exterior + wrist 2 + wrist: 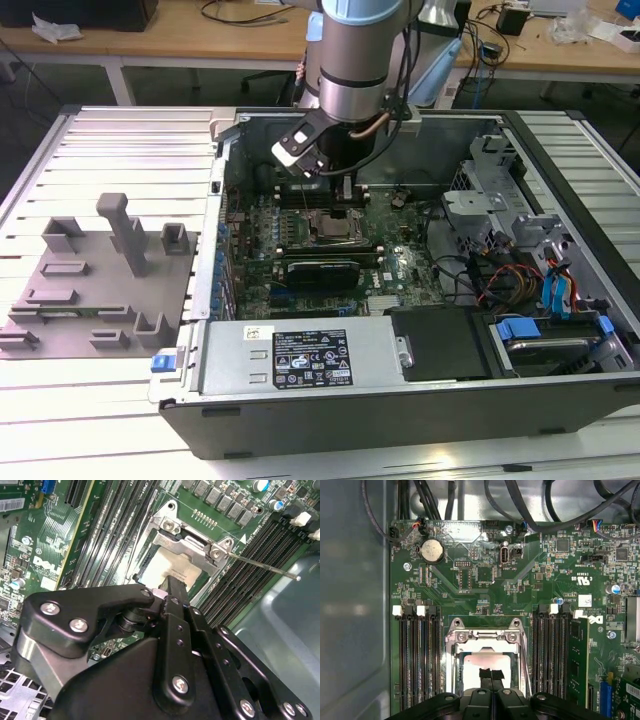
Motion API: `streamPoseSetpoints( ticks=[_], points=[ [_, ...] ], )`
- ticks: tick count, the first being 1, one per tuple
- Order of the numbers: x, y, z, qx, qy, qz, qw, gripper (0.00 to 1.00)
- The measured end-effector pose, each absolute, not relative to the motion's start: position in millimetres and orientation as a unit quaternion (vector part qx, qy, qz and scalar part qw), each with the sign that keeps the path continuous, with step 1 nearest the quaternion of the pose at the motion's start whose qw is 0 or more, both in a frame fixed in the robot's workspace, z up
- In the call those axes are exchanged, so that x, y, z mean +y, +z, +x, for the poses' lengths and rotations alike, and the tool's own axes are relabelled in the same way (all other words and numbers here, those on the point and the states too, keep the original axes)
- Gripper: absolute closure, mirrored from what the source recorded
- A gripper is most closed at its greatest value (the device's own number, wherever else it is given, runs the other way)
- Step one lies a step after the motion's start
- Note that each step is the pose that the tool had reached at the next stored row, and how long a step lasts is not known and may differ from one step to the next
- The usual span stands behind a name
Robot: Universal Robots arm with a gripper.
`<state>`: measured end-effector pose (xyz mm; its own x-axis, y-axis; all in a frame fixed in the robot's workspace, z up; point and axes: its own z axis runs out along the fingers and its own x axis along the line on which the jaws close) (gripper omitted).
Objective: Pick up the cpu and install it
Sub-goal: 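Close the cpu cover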
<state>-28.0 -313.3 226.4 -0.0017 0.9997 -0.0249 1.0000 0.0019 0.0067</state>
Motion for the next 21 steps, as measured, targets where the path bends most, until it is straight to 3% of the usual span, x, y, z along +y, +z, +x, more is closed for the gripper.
streamPoseSetpoints(
  ticks=[21],
  points=[
    [-313.3,226.3,-28.4,0.852,-0.004,0.523,0.012,0.89]
  ],
)
